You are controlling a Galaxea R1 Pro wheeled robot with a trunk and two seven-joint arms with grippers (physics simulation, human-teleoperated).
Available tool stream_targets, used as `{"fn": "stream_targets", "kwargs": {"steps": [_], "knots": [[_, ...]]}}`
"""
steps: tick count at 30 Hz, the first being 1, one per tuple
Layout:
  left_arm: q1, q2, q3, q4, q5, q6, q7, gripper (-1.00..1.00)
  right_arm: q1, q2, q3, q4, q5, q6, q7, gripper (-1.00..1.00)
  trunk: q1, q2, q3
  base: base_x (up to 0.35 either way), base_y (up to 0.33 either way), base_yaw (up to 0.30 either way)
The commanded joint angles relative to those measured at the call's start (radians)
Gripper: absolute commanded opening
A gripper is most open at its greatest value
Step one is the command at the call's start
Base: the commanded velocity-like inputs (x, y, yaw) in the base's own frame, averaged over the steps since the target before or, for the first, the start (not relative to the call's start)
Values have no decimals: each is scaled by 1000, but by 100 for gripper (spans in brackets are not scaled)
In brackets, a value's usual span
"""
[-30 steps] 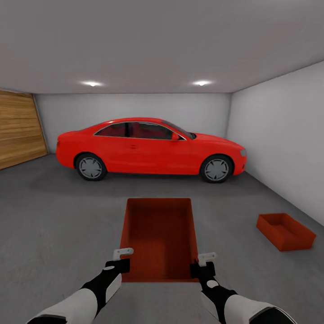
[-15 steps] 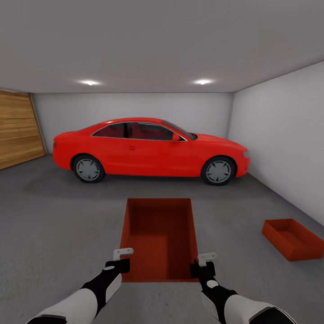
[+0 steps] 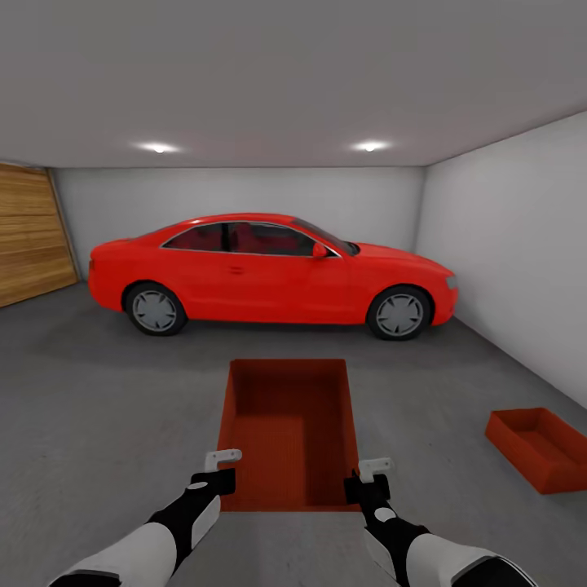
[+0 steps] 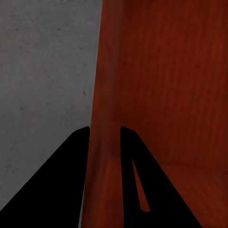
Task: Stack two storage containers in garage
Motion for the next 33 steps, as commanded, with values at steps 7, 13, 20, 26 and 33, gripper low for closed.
{"fn": "stream_targets", "kwargs": {"steps": [7, 13, 20, 26, 33], "knots": [[0, 11, 6, 2, 6, 2, 11, -100, -1, 0, -23, -2, -4, -24, -3, -100, 1, -1, -2, 322, 0, -1], [0, 11, 6, 2, 6, 2, 11, -100, -1, 0, -23, -2, -4, -24, -4, -100, 1, -1, -2, 322, 0, -114], [0, 11, 6, 2, 6, 2, 11, -100, -1, 0, -23, -2, -4, -24, -4, -100, 1, -1, -2, 322, 0, -232], [0, 11, 6, 2, 6, 2, 11, -100, -1, 0, -23, -2, -5, -24, -4, -100, 1, -1, -2, 322, 0, -250], [0, 11, 6, 2, 6, 2, 11, -100, -1, 0, -24, -2, -5, -24, -4, -100, 1, -1, -2, 322, 0, -252]]}}
